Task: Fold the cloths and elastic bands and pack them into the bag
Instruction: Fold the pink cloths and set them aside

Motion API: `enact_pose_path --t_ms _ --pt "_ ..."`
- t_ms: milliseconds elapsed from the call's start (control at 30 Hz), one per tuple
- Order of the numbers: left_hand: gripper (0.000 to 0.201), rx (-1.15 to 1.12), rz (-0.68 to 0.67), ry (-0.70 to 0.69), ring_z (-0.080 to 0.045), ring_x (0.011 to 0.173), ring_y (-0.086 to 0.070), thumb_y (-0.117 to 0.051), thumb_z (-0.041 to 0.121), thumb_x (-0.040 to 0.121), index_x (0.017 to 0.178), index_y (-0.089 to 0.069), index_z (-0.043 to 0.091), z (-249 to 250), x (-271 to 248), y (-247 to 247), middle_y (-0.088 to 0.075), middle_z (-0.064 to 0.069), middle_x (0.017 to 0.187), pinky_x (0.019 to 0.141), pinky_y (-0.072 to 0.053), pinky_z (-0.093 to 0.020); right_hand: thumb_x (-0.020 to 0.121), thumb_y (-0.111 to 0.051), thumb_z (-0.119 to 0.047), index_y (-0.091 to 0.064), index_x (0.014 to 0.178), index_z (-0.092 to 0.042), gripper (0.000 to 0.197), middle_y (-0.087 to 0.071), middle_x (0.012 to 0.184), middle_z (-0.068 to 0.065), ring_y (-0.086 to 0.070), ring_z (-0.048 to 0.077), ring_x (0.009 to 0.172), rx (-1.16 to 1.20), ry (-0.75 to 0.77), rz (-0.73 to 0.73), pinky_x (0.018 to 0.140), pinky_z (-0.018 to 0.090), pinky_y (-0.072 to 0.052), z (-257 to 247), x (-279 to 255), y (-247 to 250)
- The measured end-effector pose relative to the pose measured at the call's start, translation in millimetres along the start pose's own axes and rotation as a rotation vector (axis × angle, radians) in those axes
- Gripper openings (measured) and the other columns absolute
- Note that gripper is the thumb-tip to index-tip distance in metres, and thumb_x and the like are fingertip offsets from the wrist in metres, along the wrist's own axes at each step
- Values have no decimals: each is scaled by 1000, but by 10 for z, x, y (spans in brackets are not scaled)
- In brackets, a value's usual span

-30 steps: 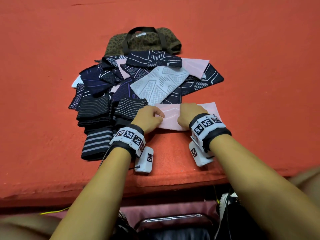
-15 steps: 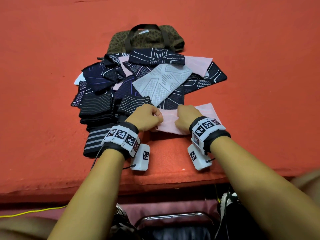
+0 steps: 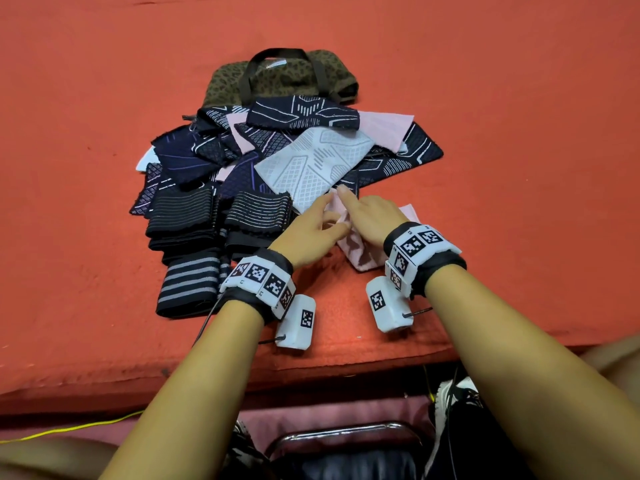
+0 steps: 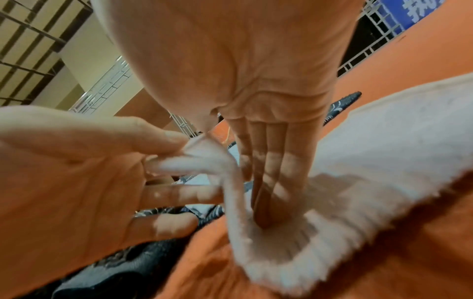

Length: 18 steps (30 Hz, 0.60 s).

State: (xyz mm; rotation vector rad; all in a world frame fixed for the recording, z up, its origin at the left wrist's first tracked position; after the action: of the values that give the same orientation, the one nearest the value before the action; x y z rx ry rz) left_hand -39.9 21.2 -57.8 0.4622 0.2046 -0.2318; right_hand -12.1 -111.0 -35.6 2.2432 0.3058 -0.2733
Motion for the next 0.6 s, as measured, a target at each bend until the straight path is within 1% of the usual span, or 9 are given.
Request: enact_pose_path --t_ms 67,133,200,233,300,367,433,500,600 --pt "88 7 -11 9 -17 114 -64 -63 52 76 152 -24 31 8 -11 -25 -67 7 124 102 -49 -49 99 -23 -59 -52 69 -10 64 -59 88 18 -53 31 86 3 -25 0 74 33 -34 28 25 6" --pt "83 -13 -20 17 -17 100 -66 -66 38 84 153 -23 25 37 -27 -40 -65 5 127 95 -54 -46 98 -40 -44 -47 65 -12 46 -55 84 14 -50 30 80 -65 -62 8 63 31 -31 67 27 40" --pt "70 -43 -52 16 -19 87 -61 -64 19 92 152 -27 16 42 -23 -66 -66 6 116 82 -54 -41 90 -51 -29 -46 69 -12 27 -55 86 14 -51 30 78 -153 -92 25 55 31 -28 102 18 90" --pt "65 -48 -59 11 -18 84 -58 -63 13 93 149 -31 14 33 -13 -77 -67 7 110 76 -52 -39 87 -53 -24 -45 69 -12 23 -55 88 15 -50 31 77 -183 -108 26 53 30 -27 121 19 106" --pt "55 -29 -39 4 -14 80 -58 -62 8 92 142 -39 13 5 10 -68 -68 5 101 71 -50 -35 86 -53 -17 -43 70 -11 20 -57 94 18 -51 32 78 -243 -144 15 51 28 -30 155 14 125" --pt "49 23 -13 4 -13 78 -58 -61 8 89 136 -46 14 -31 46 -56 -68 -1 101 69 -51 -32 88 -51 -13 -54 85 -8 7 -62 108 20 -57 34 89 -299 -174 11 61 28 -40 191 4 141" --pt "44 72 8 8 -15 75 -57 -59 8 89 131 -48 15 -64 88 -51 -64 0 98 68 -50 -32 89 -49 -12 -60 105 -4 21 -61 118 20 -59 37 104 -339 -195 19 71 32 -43 236 11 142" --pt "43 117 33 2 -16 76 -57 -59 8 89 131 -49 14 -61 113 -52 -61 1 98 68 -49 -31 91 -49 -12 -60 114 -2 27 -60 123 20 -57 37 111 -373 -209 25 77 34 -44 263 17 141" --pt "45 157 28 -11 -16 82 -56 -63 14 89 132 -50 16 -20 126 -82 -60 -5 109 75 -51 -33 92 -48 -14 -59 120 -3 32 -57 128 21 -55 37 115 -415 -251 50 82 34 -45 289 22 175"
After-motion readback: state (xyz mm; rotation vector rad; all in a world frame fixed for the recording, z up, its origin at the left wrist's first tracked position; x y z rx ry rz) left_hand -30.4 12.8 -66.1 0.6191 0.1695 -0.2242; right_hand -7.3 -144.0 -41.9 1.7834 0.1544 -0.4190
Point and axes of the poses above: each hand's wrist, its own x-axis towards the middle knuckle, its own y-axis out of the back of the hand, z = x × y, the point moved 4 cm from there along x, towards the middle knuckle
